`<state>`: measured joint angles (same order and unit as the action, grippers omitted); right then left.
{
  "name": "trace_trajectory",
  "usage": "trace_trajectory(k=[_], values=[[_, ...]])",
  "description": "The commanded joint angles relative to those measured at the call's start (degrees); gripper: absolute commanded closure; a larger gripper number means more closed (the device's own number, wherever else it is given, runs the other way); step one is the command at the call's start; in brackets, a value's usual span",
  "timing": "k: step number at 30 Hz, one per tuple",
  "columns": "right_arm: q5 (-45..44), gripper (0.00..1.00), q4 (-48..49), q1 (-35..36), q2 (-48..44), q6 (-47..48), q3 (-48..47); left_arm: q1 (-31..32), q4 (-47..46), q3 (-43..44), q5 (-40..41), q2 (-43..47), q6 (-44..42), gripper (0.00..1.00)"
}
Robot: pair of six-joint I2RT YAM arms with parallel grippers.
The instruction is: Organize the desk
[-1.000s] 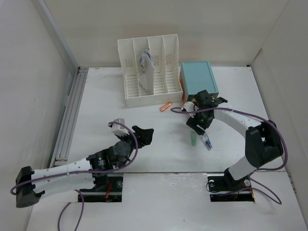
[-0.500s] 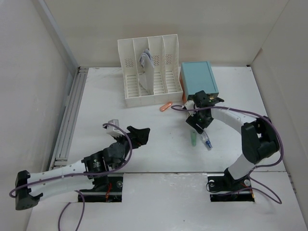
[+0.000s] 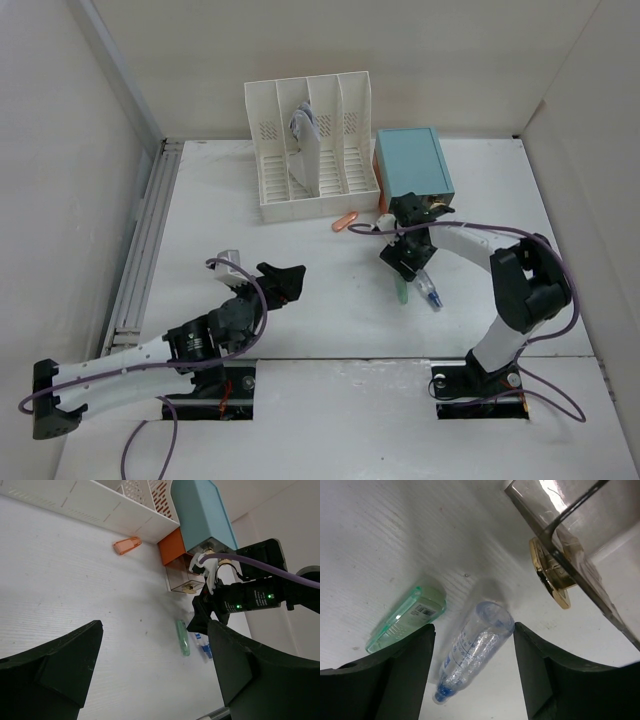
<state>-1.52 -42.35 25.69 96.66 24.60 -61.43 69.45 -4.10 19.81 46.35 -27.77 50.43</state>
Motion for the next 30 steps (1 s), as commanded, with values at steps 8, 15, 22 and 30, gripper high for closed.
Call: trace_trajectory(k=[8, 15, 22, 30], values=[[3.28, 0.37, 1.65, 1.99, 0.46, 1.42, -0.09, 0.42, 1.02, 0.14, 2.26, 0.96, -0.6, 0.17], [2.67, 0.38, 1.65, 4.63, 1.24, 1.42, -0.62, 0.42, 1.55, 0.67, 2.78, 1.49, -1.12, 0.17], [0.47, 0.4, 0.51, 6.39, 4.14, 0.36, -1.94, 0.42, 2.6, 0.67, 3.31, 2.54, -1.13, 0.17], [-3.39, 0.4, -1.25, 6.91, 3.01, 0.36, -2.99, 0.42, 3.13, 0.67, 3.31, 3.07, -1.13, 0.17]])
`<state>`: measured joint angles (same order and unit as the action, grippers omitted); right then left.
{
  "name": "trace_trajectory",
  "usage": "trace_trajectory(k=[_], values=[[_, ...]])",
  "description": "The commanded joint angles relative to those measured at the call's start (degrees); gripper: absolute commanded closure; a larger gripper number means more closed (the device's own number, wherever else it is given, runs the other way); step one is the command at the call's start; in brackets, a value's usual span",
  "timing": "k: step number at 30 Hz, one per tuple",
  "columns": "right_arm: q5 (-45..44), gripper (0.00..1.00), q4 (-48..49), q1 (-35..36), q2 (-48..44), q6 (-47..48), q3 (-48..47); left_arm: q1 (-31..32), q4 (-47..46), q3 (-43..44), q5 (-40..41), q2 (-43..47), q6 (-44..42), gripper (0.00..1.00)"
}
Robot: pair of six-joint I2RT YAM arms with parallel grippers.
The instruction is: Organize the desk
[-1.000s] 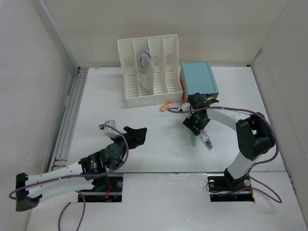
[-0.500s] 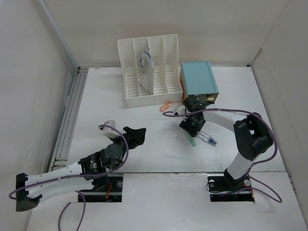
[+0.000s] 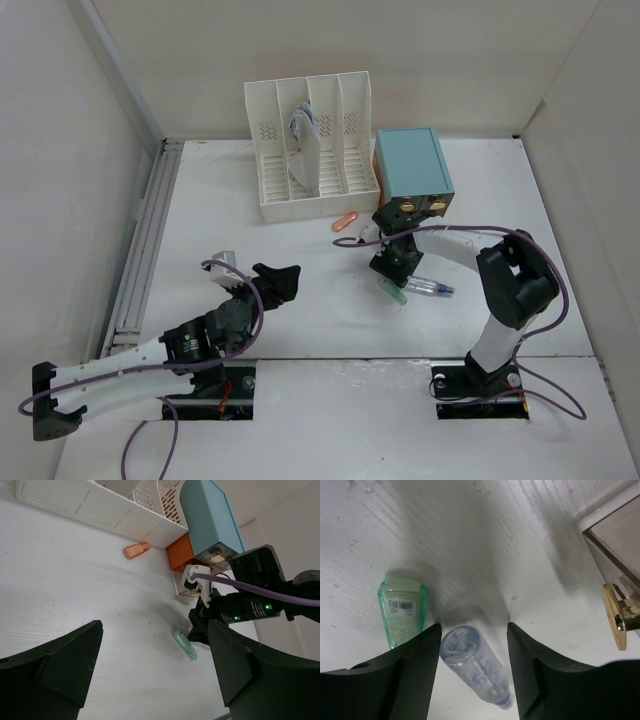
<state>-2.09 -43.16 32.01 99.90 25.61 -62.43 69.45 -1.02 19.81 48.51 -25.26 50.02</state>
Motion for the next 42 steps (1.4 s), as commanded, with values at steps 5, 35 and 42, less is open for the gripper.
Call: trace_trajectory(k=[5, 35, 42], values=[[-4.42, 0.4, -1.84, 1.21, -0.24, -0.04, -4.18, 0.42, 0.57, 0.67, 1.15, 1.17, -0.71, 0.17], [-6.17, 0.41, -9.23, 2.27, 5.21, 9.02, -4.89, 0.42, 6.46, 0.14, 2.2, 8.56, 0.34, 0.17], [-6.17, 0.76, -9.84, 2.27, 6.27, 9.02, -5.42, 0.42, 6.47, 0.14, 2.73, 8.56, 0.87, 0.17]])
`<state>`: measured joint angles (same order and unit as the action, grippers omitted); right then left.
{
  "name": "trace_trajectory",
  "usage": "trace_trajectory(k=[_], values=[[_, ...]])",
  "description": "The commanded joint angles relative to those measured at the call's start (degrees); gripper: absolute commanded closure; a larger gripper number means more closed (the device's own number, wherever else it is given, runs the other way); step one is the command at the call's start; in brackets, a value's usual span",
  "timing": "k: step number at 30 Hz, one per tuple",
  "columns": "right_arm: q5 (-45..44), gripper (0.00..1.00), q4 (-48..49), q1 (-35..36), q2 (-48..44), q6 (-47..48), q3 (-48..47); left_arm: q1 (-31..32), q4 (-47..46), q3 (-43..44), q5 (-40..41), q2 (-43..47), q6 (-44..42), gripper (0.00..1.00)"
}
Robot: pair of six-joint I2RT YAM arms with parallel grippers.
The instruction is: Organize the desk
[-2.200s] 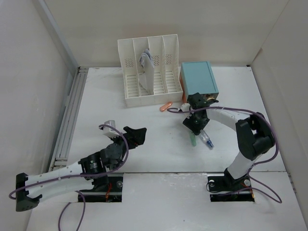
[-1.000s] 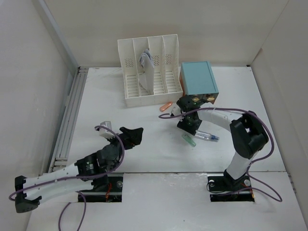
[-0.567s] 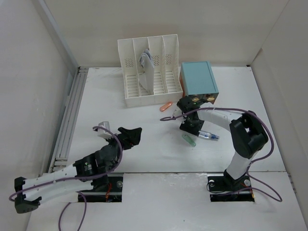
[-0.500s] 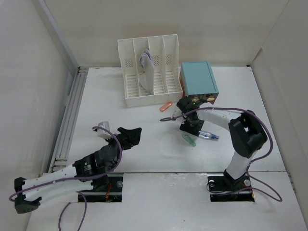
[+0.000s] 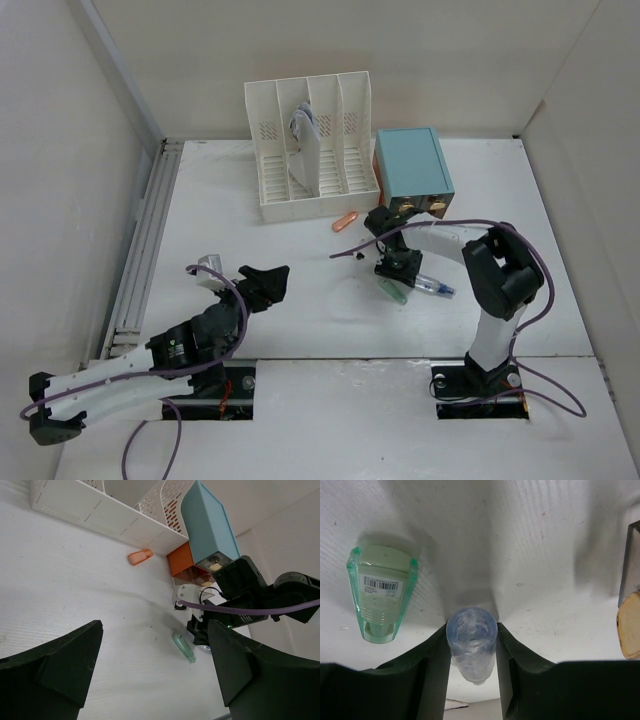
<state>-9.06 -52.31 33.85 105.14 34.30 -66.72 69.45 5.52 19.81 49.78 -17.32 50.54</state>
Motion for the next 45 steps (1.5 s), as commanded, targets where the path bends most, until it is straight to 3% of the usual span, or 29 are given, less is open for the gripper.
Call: trace_trajectory(k=[1, 2, 7, 16, 19, 22, 25, 27, 30, 37, 45], values=[[0.19, 0.78, -0.68, 1.04, 1.03, 0.32, -1.13, 0.42, -0.07, 0.14, 1.46, 0.62, 0.34, 0.17], [0.18, 0.86, -0.68, 1.05, 1.03, 0.32, -1.13, 0.42, -0.07, 0.14, 1.46, 0.62, 0.34, 0.17], [-0.34, 0.98, -3.58, 2.89, -3.09, -0.29, -4.72, 0.42, -0.6, 0.14, 1.46, 0.01, -0.18, 0.17], [19.23, 1.0, -20.27, 2.89, -9.25, 10.67, -30.89, 0.42, -1.74, 1.9, 0.93, -3.41, -1.24, 0.17], [24.78, 1.0, -22.91, 2.37, -10.48, 15.5, -34.17, 0.42, -2.27, 2.51, 0.32, -3.95, -1.76, 0.17], [26.9, 1.0, -22.92, 1.75, -12.15, 20.61, -34.19, 0.42, -2.79, 3.04, -0.21, -4.56, -1.76, 0.17], [32.25, 1.0, -25.02, -1.92, -14.52, 33.77, -31.55, 0.42, -2.79, 3.04, -0.21, -5.09, -1.76, 0.17], [35.76, 1.0, -26.34, -4.39, -16.36, 48.6, -29.0, 0.42, -3.32, 3.04, -0.21, -5.61, -1.76, 0.17], [37.1, 1.0, -26.35, -6.77, -17.08, 56.7, -27.07, 0.42, -3.32, 3.04, -0.21, -6.31, -1.76, 0.17], [41.04, 1.0, -26.26, -11.08, -14.88, 67.1, -28.72, 0.42, -5.08, 3.04, -0.21, -9.3, -1.76, 0.17], [44.74, 1.0, -26.79, -11.61, -8.82, 71.69, -29.26, 0.42, -5.69, 3.04, -0.74, -9.92, -1.24, 0.17]])
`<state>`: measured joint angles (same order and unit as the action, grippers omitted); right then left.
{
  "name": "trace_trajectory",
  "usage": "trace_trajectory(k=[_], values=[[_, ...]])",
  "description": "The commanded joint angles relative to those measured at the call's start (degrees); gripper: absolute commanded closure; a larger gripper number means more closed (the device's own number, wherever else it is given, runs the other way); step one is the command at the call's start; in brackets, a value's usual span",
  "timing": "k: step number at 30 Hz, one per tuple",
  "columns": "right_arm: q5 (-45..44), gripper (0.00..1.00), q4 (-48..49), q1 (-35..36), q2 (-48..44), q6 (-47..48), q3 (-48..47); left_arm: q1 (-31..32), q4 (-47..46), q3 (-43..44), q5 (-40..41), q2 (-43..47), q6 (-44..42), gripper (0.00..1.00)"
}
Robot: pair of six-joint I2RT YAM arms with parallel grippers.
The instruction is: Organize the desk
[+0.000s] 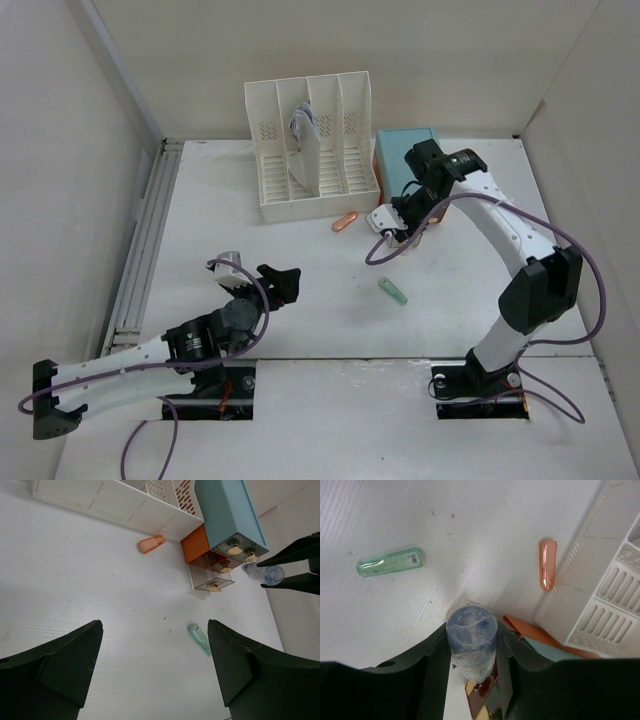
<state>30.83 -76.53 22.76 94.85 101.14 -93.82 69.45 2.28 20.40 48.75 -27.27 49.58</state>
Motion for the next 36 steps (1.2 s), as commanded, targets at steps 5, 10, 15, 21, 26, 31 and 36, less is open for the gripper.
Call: trace_trajectory(k=[5, 10, 15, 21, 26, 31, 36], values=[[7.39, 1.0, -2.57, -2.54, 4.46, 7.13, -3.55, 0.42, -2.46, 2.45, 0.29, 0.02, -0.28, 0.17], [8.46, 1.0, -2.57, -4.39, 7.97, 8.98, -5.49, 0.42, -1.93, 2.45, 0.82, 0.54, -0.28, 0.17], [9.6, 1.0, -2.57, -5.54, 11.49, 9.6, -7.42, 0.42, -1.41, 2.45, 0.82, 1.08, -0.28, 0.17], [9.6, 1.0, -2.57, -6.06, 14.75, 10.13, -8.48, 0.42, -0.79, 2.45, 1.35, 1.6, 0.25, 0.17], [9.6, 1.0, -2.57, -7.3, 15.98, 10.74, -9.01, 0.42, -0.79, 2.45, 1.35, 1.6, 0.25, 0.17], [8.28, 1.0, -2.57, -8.61, 17.3, 11.27, -9.01, 0.42, -0.79, 2.45, 1.87, 1.6, 0.25, 0.17], [6.36, 1.0, -2.57, -9.14, 19.15, 11.27, -9.01, 0.42, -0.79, 2.45, 1.87, 1.08, 0.25, 0.17]])
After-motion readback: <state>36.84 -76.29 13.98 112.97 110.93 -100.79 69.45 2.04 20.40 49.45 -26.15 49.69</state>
